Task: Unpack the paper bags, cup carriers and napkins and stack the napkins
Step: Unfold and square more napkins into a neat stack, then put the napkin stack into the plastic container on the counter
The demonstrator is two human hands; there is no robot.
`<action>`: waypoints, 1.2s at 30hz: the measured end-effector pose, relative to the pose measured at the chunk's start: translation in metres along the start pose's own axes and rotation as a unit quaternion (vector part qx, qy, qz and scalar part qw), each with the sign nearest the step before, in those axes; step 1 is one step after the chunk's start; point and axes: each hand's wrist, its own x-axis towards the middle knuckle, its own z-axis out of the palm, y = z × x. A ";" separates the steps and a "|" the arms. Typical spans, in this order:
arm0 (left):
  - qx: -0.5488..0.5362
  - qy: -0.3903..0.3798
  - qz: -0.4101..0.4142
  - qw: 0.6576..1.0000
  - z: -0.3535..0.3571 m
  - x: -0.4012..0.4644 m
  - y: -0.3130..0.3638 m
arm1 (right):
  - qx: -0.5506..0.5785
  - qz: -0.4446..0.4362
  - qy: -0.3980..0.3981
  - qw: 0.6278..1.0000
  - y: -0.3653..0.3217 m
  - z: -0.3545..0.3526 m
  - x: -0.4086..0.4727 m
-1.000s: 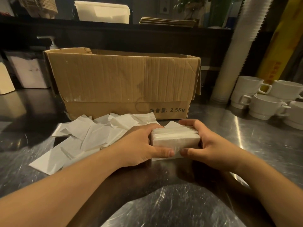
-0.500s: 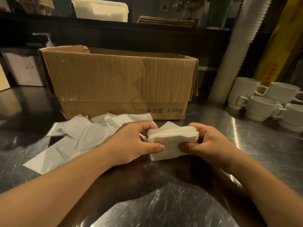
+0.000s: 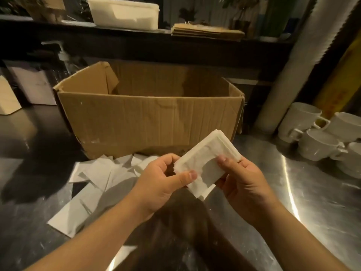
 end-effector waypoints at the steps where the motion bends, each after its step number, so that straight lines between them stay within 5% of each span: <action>1: -0.012 0.012 -0.005 1.000 0.000 0.001 0.009 | 0.011 0.013 0.002 1.000 -0.007 0.007 0.003; 7: -0.034 0.042 -0.016 0.998 -0.005 0.006 0.076 | -0.053 0.008 0.032 0.998 -0.064 0.056 0.017; 20: 0.045 0.065 -0.044 0.996 -0.078 0.055 0.226 | -0.199 -0.039 -0.051 0.978 -0.185 0.172 0.079; 36: 0.017 0.057 -0.020 0.998 -0.198 0.131 0.330 | -0.227 -0.065 -0.065 0.970 -0.256 0.305 0.179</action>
